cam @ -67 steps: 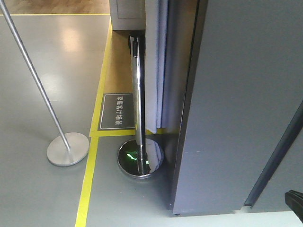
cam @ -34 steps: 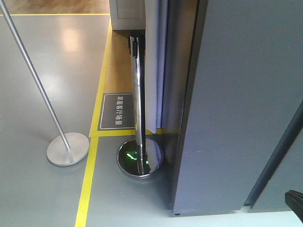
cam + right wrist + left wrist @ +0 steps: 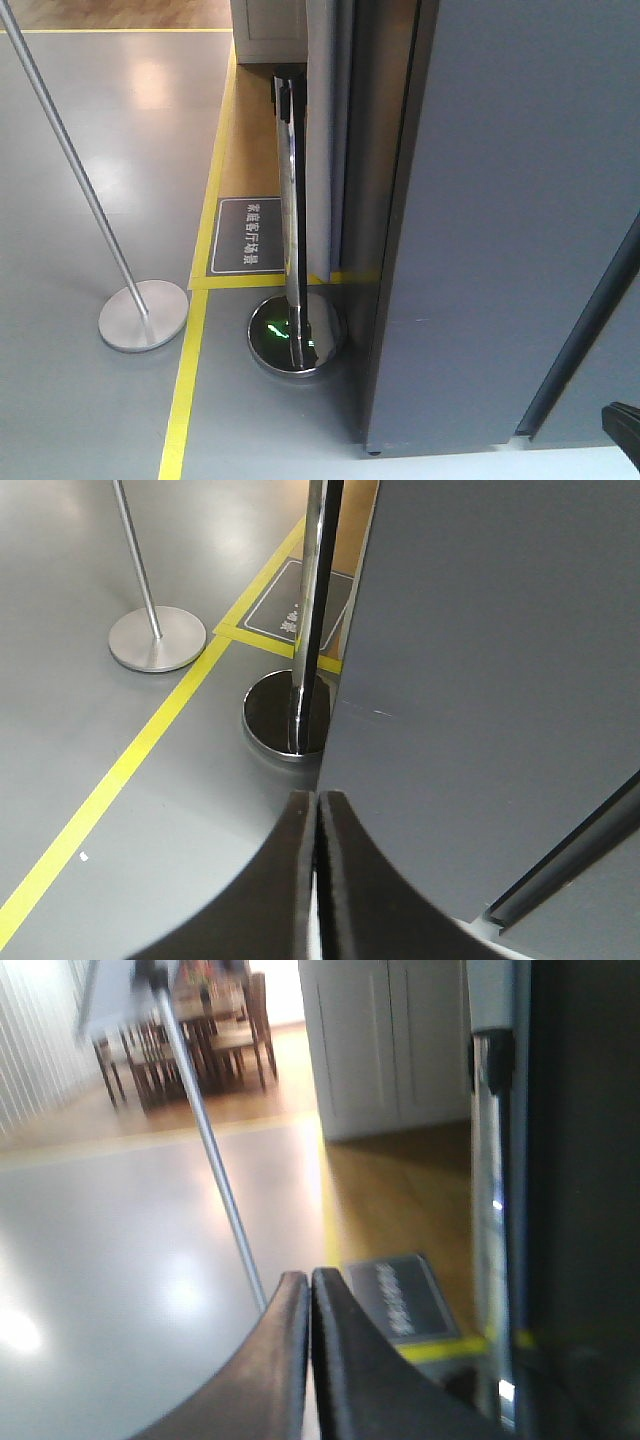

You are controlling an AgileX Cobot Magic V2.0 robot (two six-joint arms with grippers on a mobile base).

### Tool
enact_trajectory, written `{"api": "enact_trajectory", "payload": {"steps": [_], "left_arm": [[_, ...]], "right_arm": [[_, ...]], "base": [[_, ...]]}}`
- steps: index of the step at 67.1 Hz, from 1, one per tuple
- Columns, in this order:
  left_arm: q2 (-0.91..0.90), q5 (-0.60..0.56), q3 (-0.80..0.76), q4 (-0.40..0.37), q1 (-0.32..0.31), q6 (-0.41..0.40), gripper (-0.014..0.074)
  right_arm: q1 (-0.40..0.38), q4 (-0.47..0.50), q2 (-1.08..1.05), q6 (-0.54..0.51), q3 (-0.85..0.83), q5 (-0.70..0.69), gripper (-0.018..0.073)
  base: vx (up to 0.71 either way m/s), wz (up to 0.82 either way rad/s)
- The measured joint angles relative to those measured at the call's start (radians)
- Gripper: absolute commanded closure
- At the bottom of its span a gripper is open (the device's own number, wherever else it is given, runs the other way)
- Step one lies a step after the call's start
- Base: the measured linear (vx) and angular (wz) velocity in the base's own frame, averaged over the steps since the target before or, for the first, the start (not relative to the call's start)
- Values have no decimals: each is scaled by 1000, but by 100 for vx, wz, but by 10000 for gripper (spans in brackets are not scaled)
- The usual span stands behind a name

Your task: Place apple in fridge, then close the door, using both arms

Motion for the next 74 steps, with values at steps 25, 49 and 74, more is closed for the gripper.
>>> {"api": "enact_trajectory", "payload": {"steps": [25, 49, 74], "left_arm": [[-22, 5, 0, -23, 0, 34, 605], [-22, 5, 0, -23, 0, 34, 605], [-22, 5, 0, -23, 0, 34, 605]], "right_arm": [[0, 0, 0, 0, 0, -1, 565], [0, 0, 0, 0, 0, -1, 565], [0, 0, 0, 0, 0, -1, 565]], "base": [[0, 0], [0, 0], [0, 0]]}}
